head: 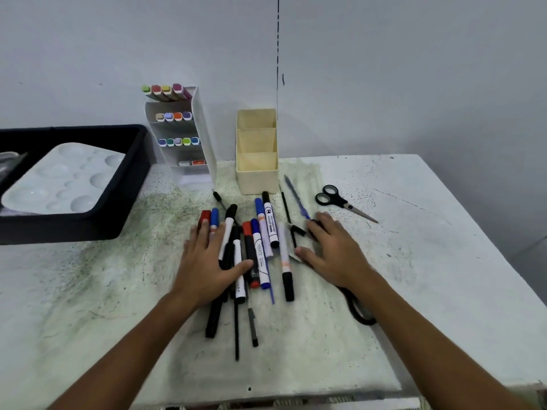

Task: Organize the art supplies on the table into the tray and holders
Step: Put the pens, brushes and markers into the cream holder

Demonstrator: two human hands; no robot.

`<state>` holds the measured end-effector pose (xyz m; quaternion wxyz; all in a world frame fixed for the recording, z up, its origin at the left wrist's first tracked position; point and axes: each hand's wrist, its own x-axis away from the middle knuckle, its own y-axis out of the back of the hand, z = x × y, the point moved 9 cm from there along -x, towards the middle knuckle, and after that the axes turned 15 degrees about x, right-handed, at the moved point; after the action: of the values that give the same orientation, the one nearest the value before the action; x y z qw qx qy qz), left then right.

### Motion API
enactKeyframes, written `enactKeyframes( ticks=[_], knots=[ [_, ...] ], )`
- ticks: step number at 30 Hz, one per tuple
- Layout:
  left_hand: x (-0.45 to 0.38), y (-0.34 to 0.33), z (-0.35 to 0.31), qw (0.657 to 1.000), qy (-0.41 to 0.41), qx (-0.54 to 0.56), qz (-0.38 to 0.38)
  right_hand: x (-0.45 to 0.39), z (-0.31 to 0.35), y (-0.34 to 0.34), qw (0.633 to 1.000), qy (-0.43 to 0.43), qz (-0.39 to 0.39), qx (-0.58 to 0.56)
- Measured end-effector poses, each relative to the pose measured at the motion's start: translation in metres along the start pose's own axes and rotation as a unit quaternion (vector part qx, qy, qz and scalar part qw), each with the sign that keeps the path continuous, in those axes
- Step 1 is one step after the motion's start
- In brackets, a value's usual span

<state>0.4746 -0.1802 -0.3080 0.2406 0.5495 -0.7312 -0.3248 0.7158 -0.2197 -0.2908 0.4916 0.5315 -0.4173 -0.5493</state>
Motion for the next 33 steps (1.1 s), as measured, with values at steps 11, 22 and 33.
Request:
enactKeyframes(
  ticks=[11,22,33],
  knots=[
    [-0.006,0.001,-0.045,0.991,-0.115,-0.060,-0.011,0.000,-0.020,0.045,0.980,0.044,-0.141,-0.133],
    [-0.006,-0.107,-0.130,0.924,-0.331,-0.150,0.118,0.098,-0.073,0.017,0.996,-0.033,-0.001,-0.084],
    [-0.010,-0.107,-0.125,0.930,-0.315,-0.144,0.121,0.077,-0.111,0.040,0.947,-0.120,-0.012,-0.298]
  ],
)
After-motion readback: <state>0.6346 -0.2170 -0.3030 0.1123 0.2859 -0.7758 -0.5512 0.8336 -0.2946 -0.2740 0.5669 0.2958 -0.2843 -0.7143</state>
